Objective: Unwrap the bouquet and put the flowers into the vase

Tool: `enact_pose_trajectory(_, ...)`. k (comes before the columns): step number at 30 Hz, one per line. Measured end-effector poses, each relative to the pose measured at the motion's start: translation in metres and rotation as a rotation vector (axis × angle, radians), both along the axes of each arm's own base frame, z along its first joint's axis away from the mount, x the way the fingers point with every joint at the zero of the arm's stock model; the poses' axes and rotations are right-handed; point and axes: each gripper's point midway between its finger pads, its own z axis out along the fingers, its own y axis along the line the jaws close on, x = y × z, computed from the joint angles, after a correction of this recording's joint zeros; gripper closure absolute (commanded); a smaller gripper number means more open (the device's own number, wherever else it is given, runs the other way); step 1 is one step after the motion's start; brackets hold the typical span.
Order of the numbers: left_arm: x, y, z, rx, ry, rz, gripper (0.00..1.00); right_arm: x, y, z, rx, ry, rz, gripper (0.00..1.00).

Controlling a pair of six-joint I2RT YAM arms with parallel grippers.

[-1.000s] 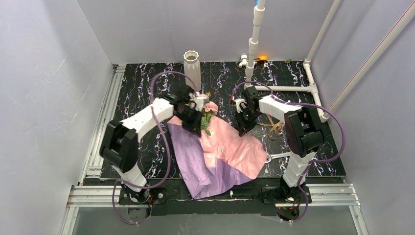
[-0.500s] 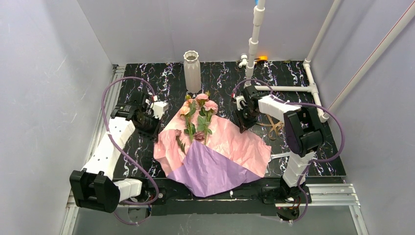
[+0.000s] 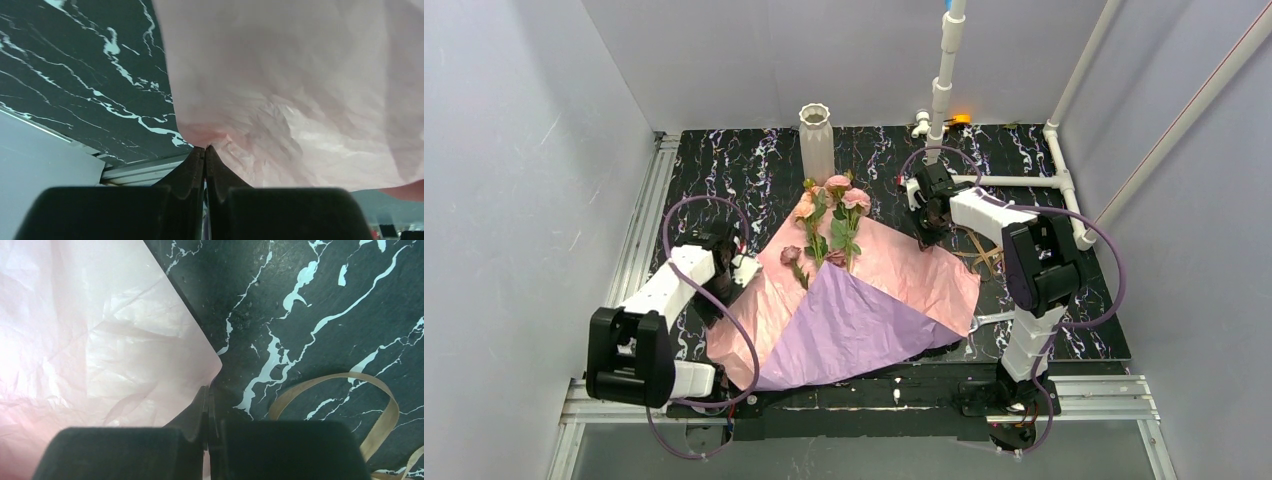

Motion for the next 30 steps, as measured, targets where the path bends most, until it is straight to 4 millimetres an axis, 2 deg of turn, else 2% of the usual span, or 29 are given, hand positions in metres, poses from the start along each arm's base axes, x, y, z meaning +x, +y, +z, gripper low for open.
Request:
enact_pose_trajectory(1, -0.003, 0.003, -0.005, 0.016, 0.019, -0.006, 1.00, 0.000, -0.001, 0.000, -0.004, -0.001, 0.001, 0.99)
enact_pose_trajectory(2, -0.007, 0.006, -0.009, 0.032, 0.044, -0.010, 0.91, 0.000, -0.001, -0.001, -0.008, -0.001, 0.004, 0.99)
enact_pose_trajectory(4, -0.015, 0.010, -0.016, 0.053, 0.092, -0.019, 0.60, 0.000, -0.002, 0.000, -0.012, -0.003, 0.020, 0.72)
enact_pose_trajectory(5, -0.018, 0.011, -0.018, 0.056, 0.112, -0.024, 0.47, 0.001, -0.001, 0.001, -0.013, -0.004, 0.033, 0.55)
enact_pose_trajectory(6, -0.019, 0.011, -0.019, 0.054, 0.121, -0.024, 0.35, 0.001, 0.000, 0.003, -0.009, -0.002, 0.036, 0.39)
enact_pose_trajectory(7, -0.019, 0.010, -0.019, 0.050, 0.122, -0.018, 0.28, 0.002, 0.001, 0.006, -0.003, -0.002, 0.046, 0.27)
enact_pose_trajectory(10, -0.010, 0.003, -0.012, 0.017, 0.084, 0.004, 0.02, 0.006, 0.009, 0.022, 0.024, -0.020, 0.097, 0.10)
enact_pose_trajectory(11, -0.002, -0.001, -0.006, -0.002, 0.047, 0.015, 0.02, 0.008, 0.011, 0.029, 0.037, -0.031, 0.105, 0.05)
enact_pose_trajectory(15, 0.040, -0.020, 0.031, -0.118, -0.164, 0.044, 0.02, 0.009, 0.023, 0.071, 0.114, -0.100, 0.157, 0.08)
enact_pose_trajectory(16, 0.051, -0.025, 0.044, -0.155, -0.224, 0.049, 0.02, 0.008, 0.029, 0.089, 0.154, -0.128, 0.180, 0.09)
enact_pose_trajectory(19, 0.074, -0.042, 0.080, -0.272, -0.374, 0.050, 0.02, 0.001, 0.042, 0.119, 0.229, -0.170, 0.231, 0.19)
enact_pose_trajectory(21, 0.084, -0.056, 0.100, -0.361, -0.443, 0.033, 0.02, -0.008, 0.055, 0.131, 0.277, -0.171, 0.274, 0.25)
enact_pose_trajectory(23, 0.089, -0.073, 0.114, -0.463, -0.475, 0.005, 0.02, -0.022, 0.072, 0.131, 0.322, -0.131, 0.325, 0.31)
enact_pose_trajectory(25, 0.090, -0.088, 0.119, -0.546, -0.472, -0.016, 0.05, -0.037, 0.084, 0.122, 0.351, -0.063, 0.359, 0.36)
enact_pose_trajectory(28, 0.087, -0.107, 0.119, -0.659, -0.437, -0.040, 0.08, -0.056, 0.098, 0.097, 0.381, 0.068, 0.392, 0.45)
enact_pose_trajectory(30, 0.084, -0.116, 0.114, -0.710, -0.416, -0.049, 0.08, -0.064, 0.101, 0.078, 0.385, 0.148, 0.394, 0.49)
